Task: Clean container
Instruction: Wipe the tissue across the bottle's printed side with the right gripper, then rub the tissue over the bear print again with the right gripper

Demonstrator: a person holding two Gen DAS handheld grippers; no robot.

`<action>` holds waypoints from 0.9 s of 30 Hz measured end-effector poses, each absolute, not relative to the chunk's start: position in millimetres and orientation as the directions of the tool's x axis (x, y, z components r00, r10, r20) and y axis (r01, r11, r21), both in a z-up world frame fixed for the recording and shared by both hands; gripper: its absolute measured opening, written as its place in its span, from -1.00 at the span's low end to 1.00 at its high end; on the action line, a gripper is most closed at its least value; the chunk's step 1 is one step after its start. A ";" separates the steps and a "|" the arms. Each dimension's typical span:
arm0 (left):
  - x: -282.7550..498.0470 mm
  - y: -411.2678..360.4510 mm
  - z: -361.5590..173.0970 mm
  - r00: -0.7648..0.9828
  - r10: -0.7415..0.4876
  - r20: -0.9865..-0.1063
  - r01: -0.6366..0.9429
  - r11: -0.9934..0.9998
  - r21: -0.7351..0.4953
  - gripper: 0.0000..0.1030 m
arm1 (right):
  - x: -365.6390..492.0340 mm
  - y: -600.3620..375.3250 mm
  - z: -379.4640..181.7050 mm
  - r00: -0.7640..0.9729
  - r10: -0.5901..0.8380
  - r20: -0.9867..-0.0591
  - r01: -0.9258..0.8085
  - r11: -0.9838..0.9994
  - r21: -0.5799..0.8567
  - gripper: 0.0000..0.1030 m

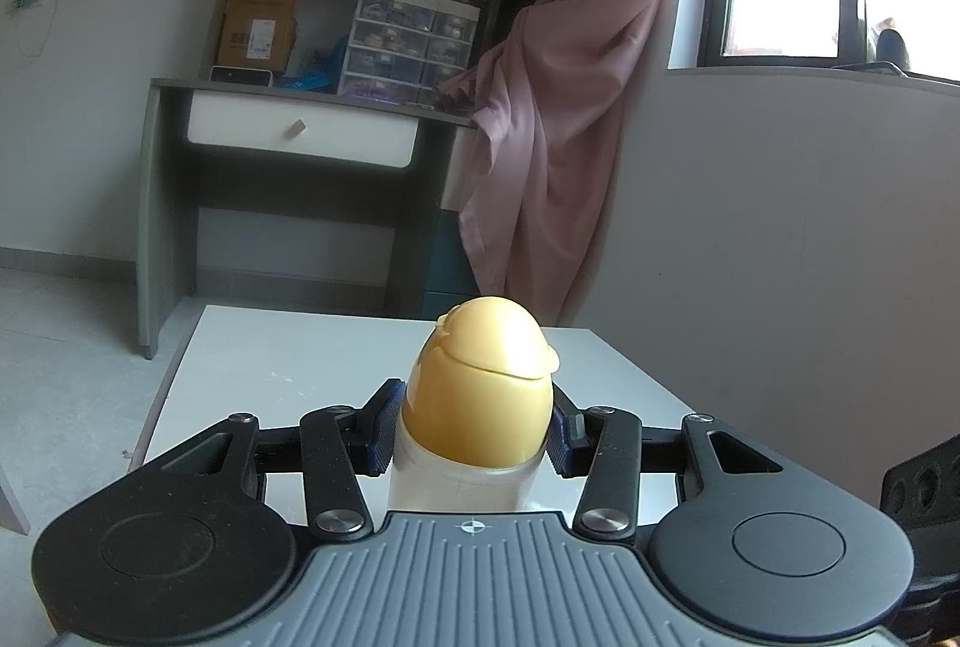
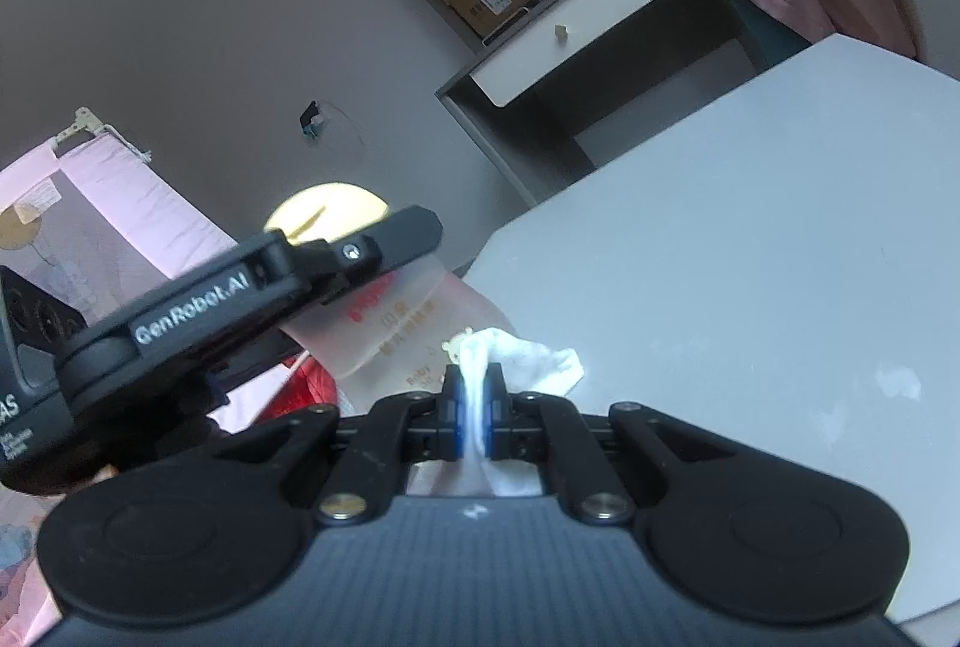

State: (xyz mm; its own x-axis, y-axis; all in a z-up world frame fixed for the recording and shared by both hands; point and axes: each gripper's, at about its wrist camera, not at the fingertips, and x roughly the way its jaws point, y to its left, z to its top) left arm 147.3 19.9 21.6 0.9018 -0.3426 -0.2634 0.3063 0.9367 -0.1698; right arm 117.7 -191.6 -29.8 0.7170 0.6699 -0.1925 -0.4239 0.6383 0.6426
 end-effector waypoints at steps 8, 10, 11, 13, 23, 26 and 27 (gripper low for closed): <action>148.8 21.5 24.1 0.901 -0.344 -0.266 0.307 0.936 -0.170 -0.07 | 114.5 -194.0 -14.2 0.729 0.671 -0.135 -0.461 0.628 0.627 -0.89; 148.4 19.9 24.1 0.901 -0.343 -0.265 0.306 0.937 -0.170 -0.07 | 115.0 -194.3 -12.8 0.730 0.671 -0.130 -0.464 0.625 0.627 -0.89; 148.3 19.7 24.0 0.901 -0.342 -0.265 0.306 0.937 -0.170 -0.06 | 115.2 -194.1 -12.9 0.730 0.671 -0.129 -0.464 0.625 0.627 -0.89; 148.3 20.6 24.1 0.901 -0.342 -0.265 0.306 0.937 -0.170 -0.07 | 115.8 -194.4 -14.8 0.728 0.673 -0.130 -0.463 0.622 0.632 -0.89; 149.1 23.3 23.7 0.902 -0.342 -0.264 0.305 0.937 -0.172 -0.06 | 121.5 -194.0 -33.9 0.708 0.679 -0.193 -0.423 0.627 0.654 -0.89; 149.4 23.2 23.7 0.902 -0.342 -0.264 0.305 0.937 -0.171 -0.06 | 122.2 -193.9 -36.8 0.705 0.679 -0.204 -0.416 0.629 0.656 -0.89; 149.4 22.9 23.6 0.902 -0.342 -0.263 0.305 0.937 -0.171 -0.06 | 122.1 -194.0 -36.9 0.705 0.679 -0.205 -0.416 0.630 0.656 -0.89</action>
